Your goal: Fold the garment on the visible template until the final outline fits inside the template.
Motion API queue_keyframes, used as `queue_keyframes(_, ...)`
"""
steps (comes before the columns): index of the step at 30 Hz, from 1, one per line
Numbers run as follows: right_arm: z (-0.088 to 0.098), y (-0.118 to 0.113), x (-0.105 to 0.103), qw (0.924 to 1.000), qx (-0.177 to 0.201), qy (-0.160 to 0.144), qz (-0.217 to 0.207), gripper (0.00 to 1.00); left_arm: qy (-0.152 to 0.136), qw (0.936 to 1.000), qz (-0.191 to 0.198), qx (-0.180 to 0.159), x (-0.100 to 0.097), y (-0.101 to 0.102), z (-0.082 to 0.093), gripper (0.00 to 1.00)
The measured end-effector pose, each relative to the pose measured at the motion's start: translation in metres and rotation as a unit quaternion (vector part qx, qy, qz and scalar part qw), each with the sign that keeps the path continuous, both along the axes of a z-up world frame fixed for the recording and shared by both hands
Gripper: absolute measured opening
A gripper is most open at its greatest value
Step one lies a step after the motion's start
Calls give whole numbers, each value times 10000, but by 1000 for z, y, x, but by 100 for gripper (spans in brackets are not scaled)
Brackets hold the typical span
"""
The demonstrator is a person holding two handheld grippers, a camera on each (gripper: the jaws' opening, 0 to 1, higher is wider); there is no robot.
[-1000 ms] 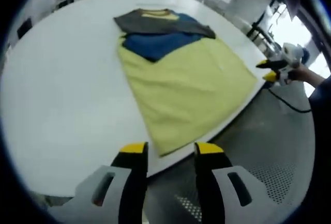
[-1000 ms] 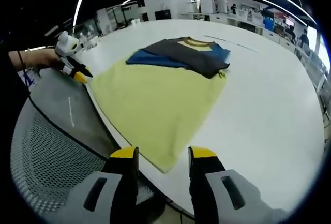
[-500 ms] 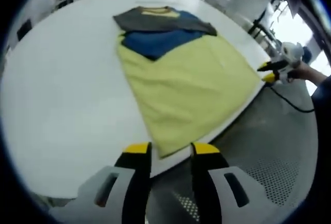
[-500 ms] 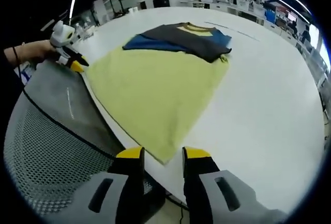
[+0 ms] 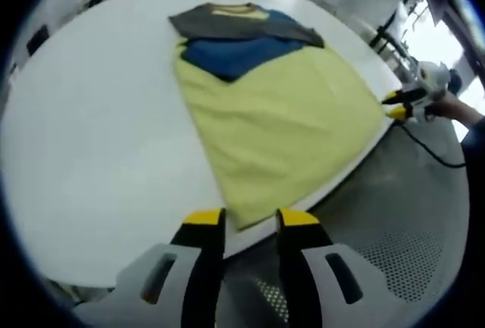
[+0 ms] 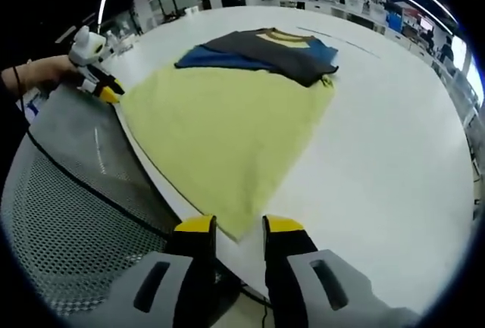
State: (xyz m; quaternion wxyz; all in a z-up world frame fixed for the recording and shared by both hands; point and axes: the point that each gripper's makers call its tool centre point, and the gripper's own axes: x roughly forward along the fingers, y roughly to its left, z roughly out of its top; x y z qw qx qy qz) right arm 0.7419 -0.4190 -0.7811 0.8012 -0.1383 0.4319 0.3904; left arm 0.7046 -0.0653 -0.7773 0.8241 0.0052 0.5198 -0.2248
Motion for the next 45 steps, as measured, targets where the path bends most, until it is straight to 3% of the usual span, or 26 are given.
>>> queue_keyframes(27, -3, -1, 2, 9991, -245, -201, 294, 12, 35, 10000, -13, 74, 1, -5, -5, 7)
queue_keyframes(38, -3, 2, 1, 9965, -367, -357, 658, 9, 33, 9996, -177, 200, -3, -15, -2, 3)
queue_keyframes(41, -3, 8, -5, 9966, -249, -225, 746, 3, -3, 9995, -229, 216, -4, -17, -1, 1)
queue_keyframes(45, -3, 6, -2, 9967, -313, -358, 663, 3, -114, 9990, -363, 241, -3, -17, -2, 0)
